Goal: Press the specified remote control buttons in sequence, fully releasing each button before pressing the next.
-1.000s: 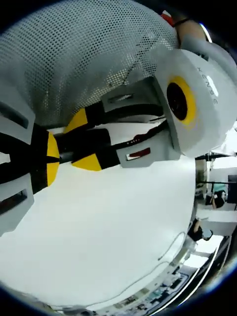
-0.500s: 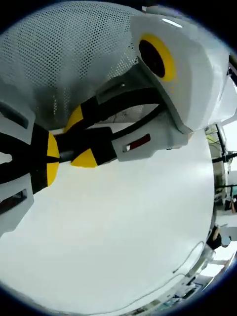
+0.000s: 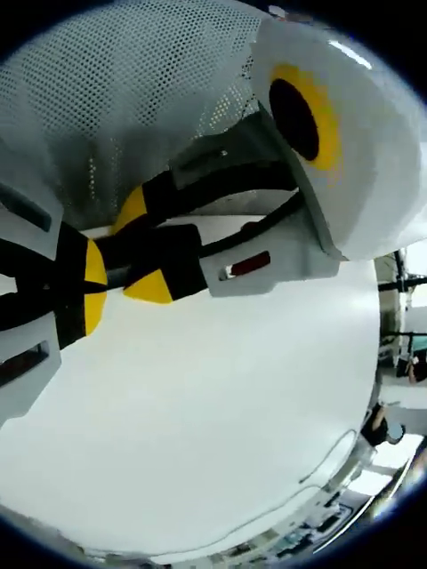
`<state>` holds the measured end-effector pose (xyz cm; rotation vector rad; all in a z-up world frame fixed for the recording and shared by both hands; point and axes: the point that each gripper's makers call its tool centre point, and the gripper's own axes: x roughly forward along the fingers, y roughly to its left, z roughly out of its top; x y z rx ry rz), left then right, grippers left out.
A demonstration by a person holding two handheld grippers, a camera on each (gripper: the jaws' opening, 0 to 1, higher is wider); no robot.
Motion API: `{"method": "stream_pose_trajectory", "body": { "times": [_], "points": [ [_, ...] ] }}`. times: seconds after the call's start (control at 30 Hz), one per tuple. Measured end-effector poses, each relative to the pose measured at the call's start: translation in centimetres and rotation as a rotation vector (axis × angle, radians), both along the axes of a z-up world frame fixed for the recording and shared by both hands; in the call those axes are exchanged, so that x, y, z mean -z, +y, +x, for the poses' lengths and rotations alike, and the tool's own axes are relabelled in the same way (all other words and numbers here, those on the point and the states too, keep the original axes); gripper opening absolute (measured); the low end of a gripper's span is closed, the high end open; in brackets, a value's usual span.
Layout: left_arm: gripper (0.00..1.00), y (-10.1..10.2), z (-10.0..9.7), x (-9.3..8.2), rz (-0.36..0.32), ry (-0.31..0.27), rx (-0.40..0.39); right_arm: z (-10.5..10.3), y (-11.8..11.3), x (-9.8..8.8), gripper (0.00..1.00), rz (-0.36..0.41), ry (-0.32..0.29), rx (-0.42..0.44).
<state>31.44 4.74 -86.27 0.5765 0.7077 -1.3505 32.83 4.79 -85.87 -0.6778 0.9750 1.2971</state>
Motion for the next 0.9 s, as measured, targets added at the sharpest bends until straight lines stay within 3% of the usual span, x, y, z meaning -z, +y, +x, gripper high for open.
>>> {"method": "stream_pose_trajectory", "body": {
  "times": [0.17,0.4,0.43,0.47,0.5,0.67,0.9],
  "points": [
    [0.25,0.0,0.0,0.0,-0.003,0.003,-0.003,-0.3,-0.2,-0.3,0.00,0.071,-0.014,0.062],
    [0.25,0.0,0.0,0.0,-0.006,0.006,-0.007,-1.6,1.3,-1.0,0.00,0.094,-0.012,-0.027],
    [0.25,0.0,0.0,0.0,-0.007,0.007,-0.008,-1.7,0.8,-0.4,0.00,0.042,-0.030,-0.062],
    [0.25,0.0,0.0,0.0,-0.009,0.008,-0.007,-1.5,0.9,-0.3,0.00,0.042,-0.069,-0.087],
    [0.25,0.0,0.0,0.0,-0.009,0.011,-0.012,-1.9,1.2,-0.4,0.00,0.057,-0.052,-0.085],
    [0.25,0.0,0.0,-0.1,-0.015,0.018,-0.015,-1.8,0.9,-0.4,0.00,0.013,-0.178,-0.202],
    [0.25,0.0,0.0,-0.1,-0.015,0.019,-0.019,-1.9,1.1,-0.2,0.00,-0.007,-0.239,-0.268]
  ]
}}
